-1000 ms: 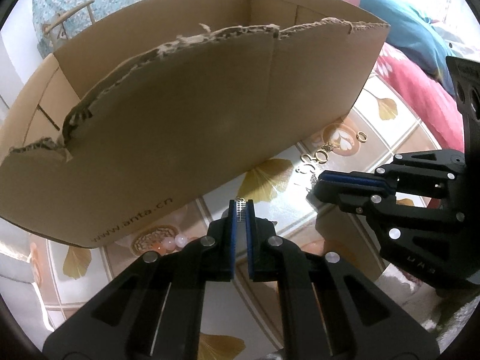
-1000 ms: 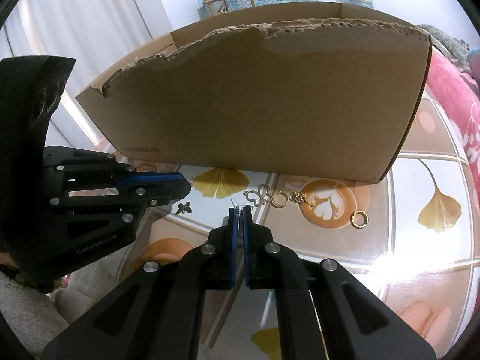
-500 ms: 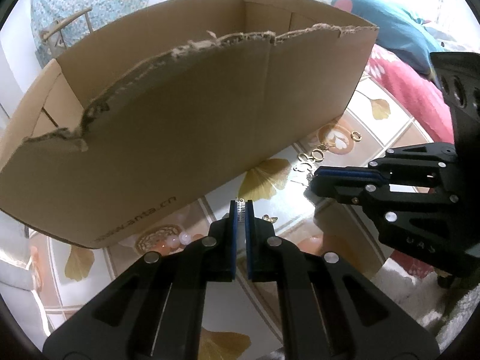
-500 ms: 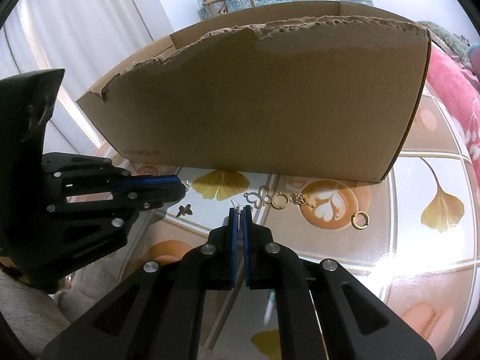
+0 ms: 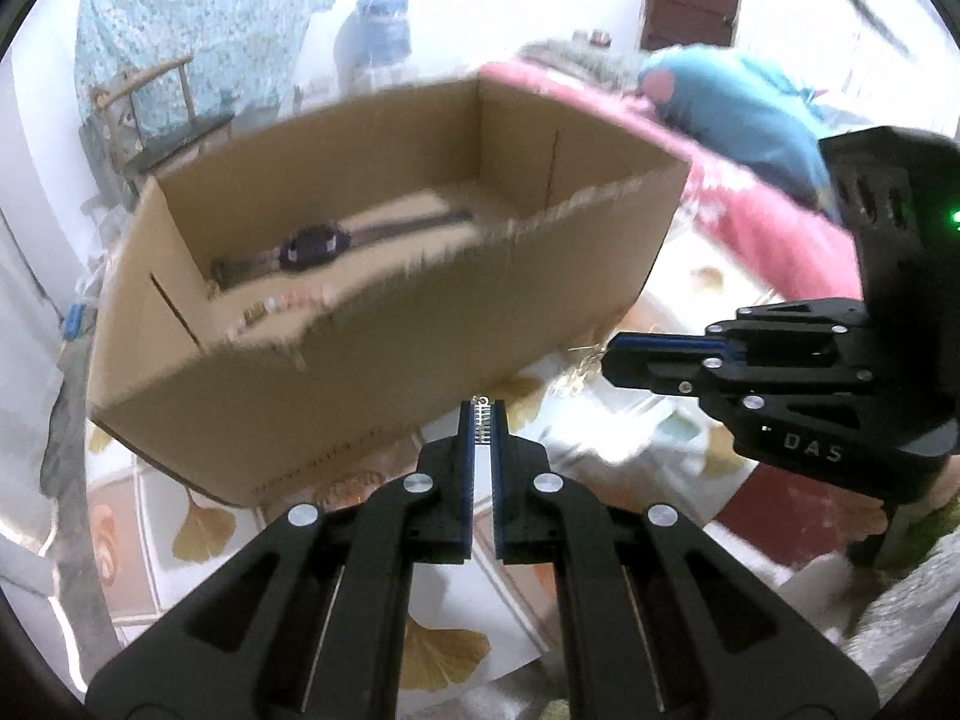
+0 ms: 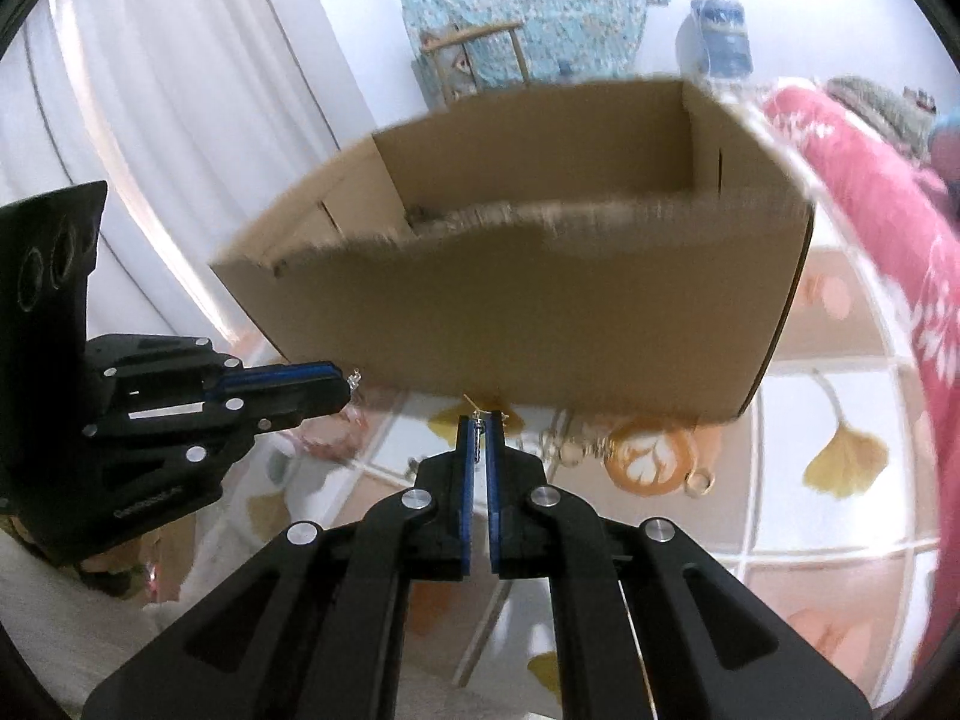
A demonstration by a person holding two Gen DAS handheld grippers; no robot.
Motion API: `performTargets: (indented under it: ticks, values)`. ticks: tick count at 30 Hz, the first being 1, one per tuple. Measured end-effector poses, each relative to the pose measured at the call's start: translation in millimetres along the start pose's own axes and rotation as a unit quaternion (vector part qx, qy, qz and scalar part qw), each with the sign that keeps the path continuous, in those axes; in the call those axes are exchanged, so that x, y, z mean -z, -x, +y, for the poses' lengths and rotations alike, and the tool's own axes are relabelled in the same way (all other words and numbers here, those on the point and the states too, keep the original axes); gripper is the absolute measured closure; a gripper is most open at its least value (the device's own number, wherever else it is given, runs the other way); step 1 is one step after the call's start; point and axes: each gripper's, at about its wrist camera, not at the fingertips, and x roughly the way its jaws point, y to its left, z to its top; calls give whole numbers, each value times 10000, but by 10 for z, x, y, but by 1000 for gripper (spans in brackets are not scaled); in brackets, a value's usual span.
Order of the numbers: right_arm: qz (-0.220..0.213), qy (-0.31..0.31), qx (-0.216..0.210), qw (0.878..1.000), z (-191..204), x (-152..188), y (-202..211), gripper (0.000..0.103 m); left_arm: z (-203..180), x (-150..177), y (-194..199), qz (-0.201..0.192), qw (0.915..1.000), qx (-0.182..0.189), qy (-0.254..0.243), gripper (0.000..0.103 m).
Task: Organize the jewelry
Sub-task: 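Carry the charm over the box and open the left gripper to drop it, then withdraw both tools from the box back toward the charms on the table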
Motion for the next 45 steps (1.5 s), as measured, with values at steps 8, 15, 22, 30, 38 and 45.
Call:
performTargets:
  ticks: [8,15,22,30,38,45]
  values:
    - [-643,560,-497,9951,183,-583,474,99,163,-487,528,-927,9951,328,-77,99]
    - [221,719,-743,9944,-19,-1422,2,99,585,-1075,77,-359,9969,662,237,99]
    - [2122,-35,-727,9745,-419,-1770,-1083,99,1128,-1378,-909,1161,9800,1102,1186,99]
    - [2607,-111,-298,9649,-544,-1711,-1422,99,1246,-1343,-1300,1800,9644,1238,1487,99]
    - [2452,-17,-210,9693,-532,-1761,-1394,95,1287,-1335,-1368,1853,9647,1084,1526,98]
    - [1960,50,-181,9804,-500,-1875,-1091,78,1259,-1408,-1083,1412,9774,869,1314,88]
